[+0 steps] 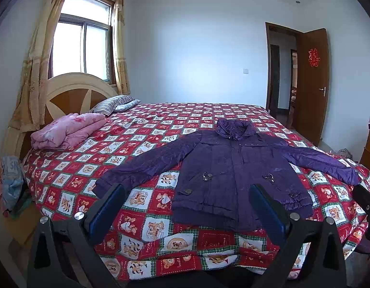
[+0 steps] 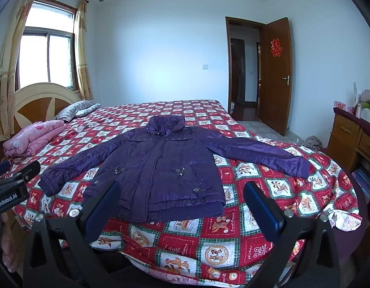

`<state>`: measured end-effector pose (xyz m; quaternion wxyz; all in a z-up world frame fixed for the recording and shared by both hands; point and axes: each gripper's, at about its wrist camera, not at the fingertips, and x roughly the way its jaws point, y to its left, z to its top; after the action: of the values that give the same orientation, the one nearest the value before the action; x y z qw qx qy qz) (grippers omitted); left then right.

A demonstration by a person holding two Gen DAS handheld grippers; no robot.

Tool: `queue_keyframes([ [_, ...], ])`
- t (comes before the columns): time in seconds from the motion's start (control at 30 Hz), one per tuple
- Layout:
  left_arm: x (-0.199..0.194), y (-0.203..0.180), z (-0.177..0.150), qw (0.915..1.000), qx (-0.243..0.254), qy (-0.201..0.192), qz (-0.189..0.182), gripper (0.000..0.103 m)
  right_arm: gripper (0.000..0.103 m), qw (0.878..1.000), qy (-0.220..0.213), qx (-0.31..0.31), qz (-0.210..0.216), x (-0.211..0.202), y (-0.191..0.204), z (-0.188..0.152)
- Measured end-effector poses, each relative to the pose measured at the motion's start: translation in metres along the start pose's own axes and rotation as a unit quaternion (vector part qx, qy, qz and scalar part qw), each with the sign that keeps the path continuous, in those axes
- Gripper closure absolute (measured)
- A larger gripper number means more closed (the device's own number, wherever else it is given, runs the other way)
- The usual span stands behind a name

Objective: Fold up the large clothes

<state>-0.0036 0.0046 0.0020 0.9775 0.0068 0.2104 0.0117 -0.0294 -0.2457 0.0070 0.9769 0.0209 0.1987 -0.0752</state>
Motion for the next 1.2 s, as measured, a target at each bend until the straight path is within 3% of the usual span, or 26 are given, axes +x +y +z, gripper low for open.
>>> queue_keyframes([
  [1.2,-0.001,0.000,0.002,0.9999,0.000,-0.012,0.008,0.001,0.000,1.000,0.010,0.002,0.007,0.007,0.004,-0.013],
])
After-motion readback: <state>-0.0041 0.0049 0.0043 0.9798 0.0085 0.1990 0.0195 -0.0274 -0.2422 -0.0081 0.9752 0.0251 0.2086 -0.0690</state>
